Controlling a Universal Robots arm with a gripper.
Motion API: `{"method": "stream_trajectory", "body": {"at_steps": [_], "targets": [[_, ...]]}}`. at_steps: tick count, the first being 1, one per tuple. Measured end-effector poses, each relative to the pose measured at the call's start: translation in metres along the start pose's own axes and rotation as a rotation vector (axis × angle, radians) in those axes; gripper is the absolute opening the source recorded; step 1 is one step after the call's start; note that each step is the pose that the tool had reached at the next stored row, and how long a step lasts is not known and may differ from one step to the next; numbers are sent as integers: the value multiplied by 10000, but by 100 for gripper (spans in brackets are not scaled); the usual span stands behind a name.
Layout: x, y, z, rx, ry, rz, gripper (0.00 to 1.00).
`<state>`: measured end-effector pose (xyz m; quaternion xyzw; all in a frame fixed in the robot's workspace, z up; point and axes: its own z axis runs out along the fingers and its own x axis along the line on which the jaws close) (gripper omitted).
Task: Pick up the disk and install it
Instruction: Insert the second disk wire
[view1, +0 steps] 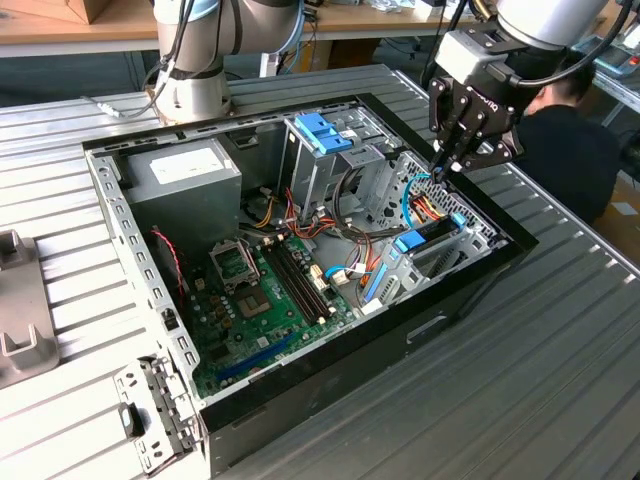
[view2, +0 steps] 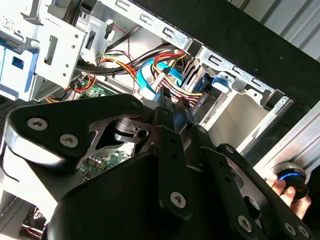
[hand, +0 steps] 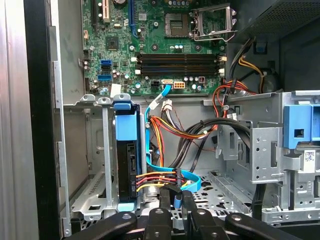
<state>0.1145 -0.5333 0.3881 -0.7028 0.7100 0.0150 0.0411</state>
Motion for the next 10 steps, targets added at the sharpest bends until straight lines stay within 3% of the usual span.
{"method": "stream_trajectory", "body": {"at_steps": [3,7,10], "targets": [[26,12,-3,0,-19,1,22],[138,47,-12,0,-34,1,22],[247,117,-13,0,-44,2,22]]}}
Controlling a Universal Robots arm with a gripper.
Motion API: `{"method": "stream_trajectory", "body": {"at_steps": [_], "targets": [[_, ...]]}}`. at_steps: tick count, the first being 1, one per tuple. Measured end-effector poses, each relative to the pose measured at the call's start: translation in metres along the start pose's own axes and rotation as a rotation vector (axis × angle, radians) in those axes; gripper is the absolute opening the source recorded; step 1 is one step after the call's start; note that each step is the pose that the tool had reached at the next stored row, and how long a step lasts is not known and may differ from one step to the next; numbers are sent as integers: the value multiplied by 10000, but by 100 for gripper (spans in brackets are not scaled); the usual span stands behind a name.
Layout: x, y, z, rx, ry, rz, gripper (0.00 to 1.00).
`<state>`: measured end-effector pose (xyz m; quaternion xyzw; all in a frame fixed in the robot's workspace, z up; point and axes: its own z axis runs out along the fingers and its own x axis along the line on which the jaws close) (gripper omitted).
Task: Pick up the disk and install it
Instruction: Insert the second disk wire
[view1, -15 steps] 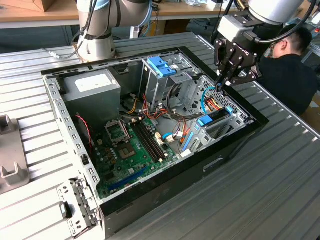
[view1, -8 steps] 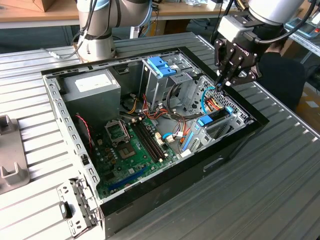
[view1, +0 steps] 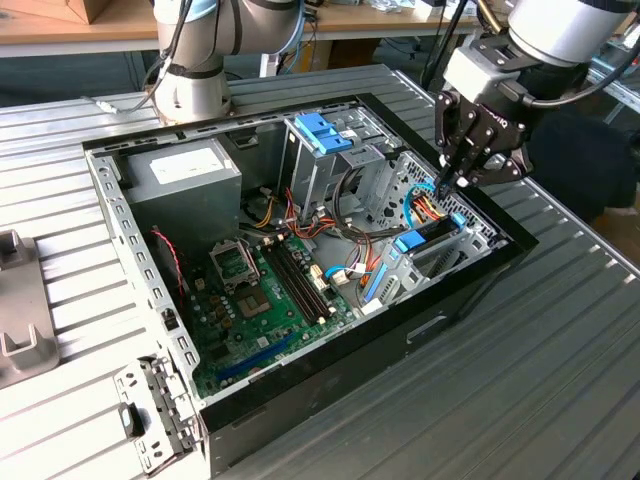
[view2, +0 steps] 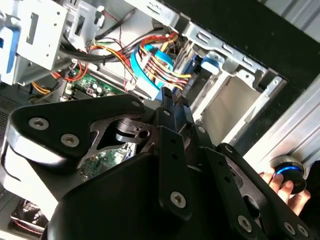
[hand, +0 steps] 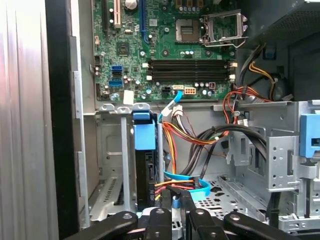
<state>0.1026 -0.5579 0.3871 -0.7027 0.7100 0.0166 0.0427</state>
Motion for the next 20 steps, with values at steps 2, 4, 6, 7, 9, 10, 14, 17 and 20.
{"method": "stream_trajectory", "body": {"at_steps": [2,4,6,7,9,10,14,17,20], "targets": [[41,27,1,0,-1,0,22],[64,60,5,0,-1,0,22],[80,95,13,-1,1,-1,22],[81,95,14,-1,0,-1,22],[72,78,16,0,-3,1,22],[61,70,18,0,-2,0,22],[-5,54,23,0,-1,1,22],[-73,39,30,0,1,-5,22],[-119,-13,37,-5,3,-6,22]]}}
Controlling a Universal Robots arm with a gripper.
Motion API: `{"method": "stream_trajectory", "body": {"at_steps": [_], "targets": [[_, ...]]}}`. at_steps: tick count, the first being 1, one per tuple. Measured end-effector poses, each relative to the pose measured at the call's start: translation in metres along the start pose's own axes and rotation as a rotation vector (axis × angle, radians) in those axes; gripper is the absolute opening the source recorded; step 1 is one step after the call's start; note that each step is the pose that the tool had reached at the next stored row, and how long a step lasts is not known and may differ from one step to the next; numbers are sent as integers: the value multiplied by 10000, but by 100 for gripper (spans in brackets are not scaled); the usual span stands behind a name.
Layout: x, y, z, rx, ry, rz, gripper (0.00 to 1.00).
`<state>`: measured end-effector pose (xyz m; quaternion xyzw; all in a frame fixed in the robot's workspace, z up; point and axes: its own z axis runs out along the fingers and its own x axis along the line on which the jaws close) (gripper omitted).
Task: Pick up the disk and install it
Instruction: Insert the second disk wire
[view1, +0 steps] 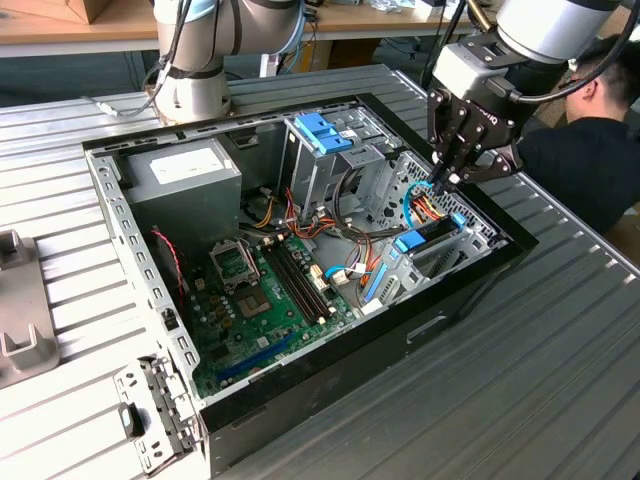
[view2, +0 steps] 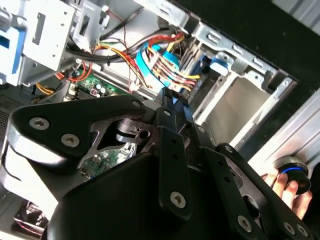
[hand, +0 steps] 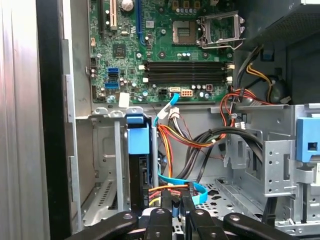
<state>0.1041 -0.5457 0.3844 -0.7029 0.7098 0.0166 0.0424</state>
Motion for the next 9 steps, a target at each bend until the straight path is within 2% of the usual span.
{"method": "stream_trajectory", "body": {"at_steps": [6,9], "targets": [[-2,-93,13,-17,0,1,22],[-2,-105,14,-20,5,2,22]]}}
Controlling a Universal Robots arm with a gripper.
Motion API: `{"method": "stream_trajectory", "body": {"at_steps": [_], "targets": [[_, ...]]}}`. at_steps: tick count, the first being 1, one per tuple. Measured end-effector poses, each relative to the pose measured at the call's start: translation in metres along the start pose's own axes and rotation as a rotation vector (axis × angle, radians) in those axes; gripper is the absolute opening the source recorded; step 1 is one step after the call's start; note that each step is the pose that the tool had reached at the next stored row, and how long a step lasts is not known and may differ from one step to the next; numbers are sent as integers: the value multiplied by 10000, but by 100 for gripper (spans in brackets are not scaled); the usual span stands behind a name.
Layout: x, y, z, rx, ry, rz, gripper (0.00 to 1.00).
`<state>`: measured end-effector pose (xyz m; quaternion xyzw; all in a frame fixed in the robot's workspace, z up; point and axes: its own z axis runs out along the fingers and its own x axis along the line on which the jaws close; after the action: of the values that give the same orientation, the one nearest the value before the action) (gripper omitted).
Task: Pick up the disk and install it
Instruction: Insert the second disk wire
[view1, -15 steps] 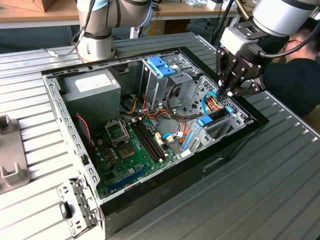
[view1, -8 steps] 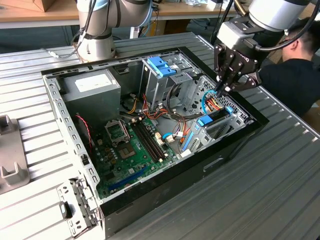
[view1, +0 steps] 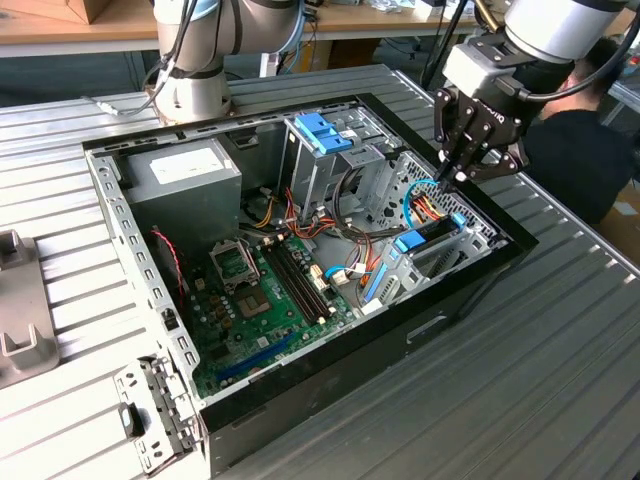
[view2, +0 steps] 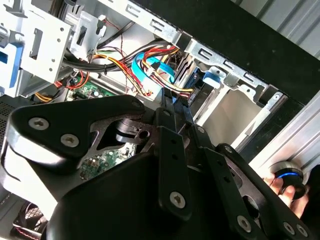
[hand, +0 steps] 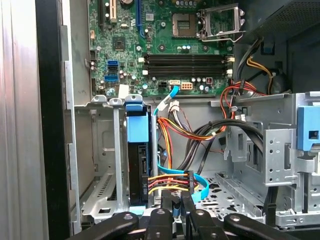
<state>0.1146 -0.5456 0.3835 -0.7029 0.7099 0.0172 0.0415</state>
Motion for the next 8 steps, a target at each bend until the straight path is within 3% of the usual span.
{"method": "stream_trajectory", "body": {"at_steps": [4,8], "targets": [[0,0,1,-2,-2,0,22],[0,0,1,-3,-2,0,10]]}}
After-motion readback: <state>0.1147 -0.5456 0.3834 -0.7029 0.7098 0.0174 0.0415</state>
